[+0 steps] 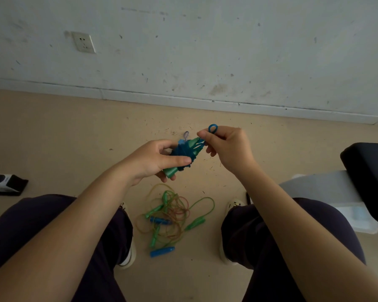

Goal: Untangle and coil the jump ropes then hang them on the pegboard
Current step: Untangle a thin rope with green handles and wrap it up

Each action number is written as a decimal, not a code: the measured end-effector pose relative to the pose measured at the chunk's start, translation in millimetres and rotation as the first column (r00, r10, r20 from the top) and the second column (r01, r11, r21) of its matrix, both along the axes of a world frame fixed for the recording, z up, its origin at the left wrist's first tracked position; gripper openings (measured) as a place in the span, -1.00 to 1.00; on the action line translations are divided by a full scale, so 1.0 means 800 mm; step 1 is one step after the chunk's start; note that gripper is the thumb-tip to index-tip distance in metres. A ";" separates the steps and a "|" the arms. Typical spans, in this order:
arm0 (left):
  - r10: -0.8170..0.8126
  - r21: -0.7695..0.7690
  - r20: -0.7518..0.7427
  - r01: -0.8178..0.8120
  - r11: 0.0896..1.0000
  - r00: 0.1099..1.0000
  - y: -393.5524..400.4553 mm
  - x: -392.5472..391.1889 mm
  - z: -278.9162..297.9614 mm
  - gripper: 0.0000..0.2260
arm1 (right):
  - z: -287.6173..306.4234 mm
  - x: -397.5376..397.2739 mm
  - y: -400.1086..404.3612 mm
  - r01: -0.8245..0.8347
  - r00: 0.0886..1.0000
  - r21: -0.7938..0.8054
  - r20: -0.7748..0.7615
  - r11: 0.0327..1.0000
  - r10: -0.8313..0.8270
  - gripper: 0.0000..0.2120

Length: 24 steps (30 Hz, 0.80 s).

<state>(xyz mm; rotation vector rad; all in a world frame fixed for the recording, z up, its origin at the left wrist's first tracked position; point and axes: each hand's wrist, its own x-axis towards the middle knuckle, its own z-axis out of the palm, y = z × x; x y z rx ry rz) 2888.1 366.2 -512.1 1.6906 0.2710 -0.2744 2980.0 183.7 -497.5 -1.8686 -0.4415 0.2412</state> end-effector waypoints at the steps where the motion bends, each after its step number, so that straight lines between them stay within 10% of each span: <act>1: -0.005 0.015 0.005 0.005 1.000 1.000 0.001 -0.001 -0.001 -0.58 | -0.001 0.002 -0.001 0.017 1.000 -0.014 0.014 1.000 -0.017 -0.89; 8: -0.015 0.152 0.085 0.002 0.988 0.996 0.006 0.002 -0.006 -0.62 | -0.005 0.001 0.000 0.116 0.988 0.006 0.098 0.993 -0.116 -0.84; 17: 0.323 -0.302 0.055 -0.293 0.907 0.945 0.009 0.007 -0.013 -0.42 | -0.008 0.008 0.005 0.210 0.961 0.229 -0.230 0.951 -0.157 -0.80; 24: 0.437 -0.283 0.154 -0.384 0.879 0.886 0.011 0.007 -0.018 -0.61 | -0.008 0.012 0.001 0.245 0.946 0.257 -0.276 0.935 -0.171 -0.76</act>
